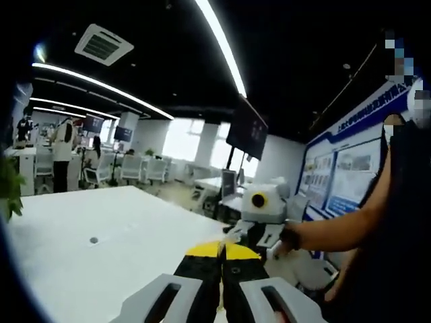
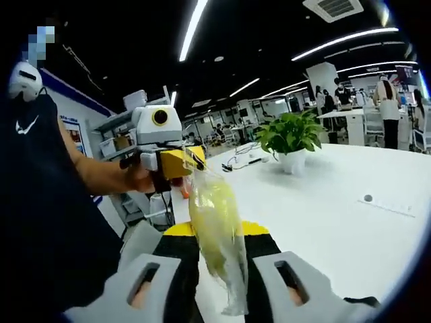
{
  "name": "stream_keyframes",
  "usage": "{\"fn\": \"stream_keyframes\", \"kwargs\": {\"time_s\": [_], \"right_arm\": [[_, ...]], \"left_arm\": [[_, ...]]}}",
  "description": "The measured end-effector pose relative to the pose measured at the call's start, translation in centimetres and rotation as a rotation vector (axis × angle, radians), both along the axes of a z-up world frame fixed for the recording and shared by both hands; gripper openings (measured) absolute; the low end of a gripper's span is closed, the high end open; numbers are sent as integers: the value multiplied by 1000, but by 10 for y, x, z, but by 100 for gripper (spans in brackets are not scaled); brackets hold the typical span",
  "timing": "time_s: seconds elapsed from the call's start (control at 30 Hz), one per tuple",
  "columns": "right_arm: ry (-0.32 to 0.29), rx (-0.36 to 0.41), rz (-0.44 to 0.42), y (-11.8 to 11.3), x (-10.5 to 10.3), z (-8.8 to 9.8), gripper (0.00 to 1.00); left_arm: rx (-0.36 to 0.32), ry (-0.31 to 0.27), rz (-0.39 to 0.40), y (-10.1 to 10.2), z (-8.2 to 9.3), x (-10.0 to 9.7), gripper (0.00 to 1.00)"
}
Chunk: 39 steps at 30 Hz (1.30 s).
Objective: Compare the silicone blocks by pressing each to a similar depth, holding the contact briefly, and releasing to observe deformation and rebound differences across the visible hardness samples.
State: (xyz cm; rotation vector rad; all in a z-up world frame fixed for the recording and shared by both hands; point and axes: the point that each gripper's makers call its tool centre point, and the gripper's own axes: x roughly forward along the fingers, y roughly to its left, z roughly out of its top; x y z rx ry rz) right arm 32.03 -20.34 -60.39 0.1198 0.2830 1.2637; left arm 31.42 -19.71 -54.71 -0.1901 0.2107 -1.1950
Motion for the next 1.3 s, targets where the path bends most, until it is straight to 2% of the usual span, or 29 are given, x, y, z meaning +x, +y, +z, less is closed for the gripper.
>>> {"fn": "stream_keyframes", "kwargs": {"time_s": [0.07,0.1,0.13,0.17,0.2,0.27,0.3,0.33,0.4,0.5,0.63,0.97,1.13,1.2,1.3], "right_arm": [[5,37,-24,-4,4,5,41],[-17,37,-60,-6,10,6,47],[-31,34,-92,-9,14,7,56],[-53,40,-130,-12,19,9,70],[-46,43,-155,-16,21,10,78],[-46,52,-188,-23,24,11,93],[-55,46,-219,-29,27,10,96],[-66,37,-229,-34,27,9,96],[-47,39,-265,-47,28,5,96],[-35,40,-283,-57,24,-4,96],[-2,36,-335,-73,19,-19,96],[31,-45,-385,-99,4,-51,96],[63,-58,-403,-104,-1,-67,96],[60,-105,-409,-107,-5,-78,96],[66,-133,-411,-108,-7,-89,96]], "left_arm": [[-14,9,8,-1,2,1,0],[-50,37,33,0,6,3,0],[-90,46,32,0,12,4,0],[-133,42,40,3,20,4,0],[-149,44,39,3,23,5,0],[-168,50,31,2,29,6,0],[-186,52,23,1,33,7,0],[-189,50,28,1,35,9,0],[-191,45,24,-2,38,9,0],[-175,42,23,-6,35,11,0],[-140,74,55,-10,15,20,0],[-130,180,94,-18,-36,25,0],[-120,226,117,-18,-65,28,0],[-121,256,124,-18,-76,29,0],[-116,283,124,-20,-90,27,0]]}}
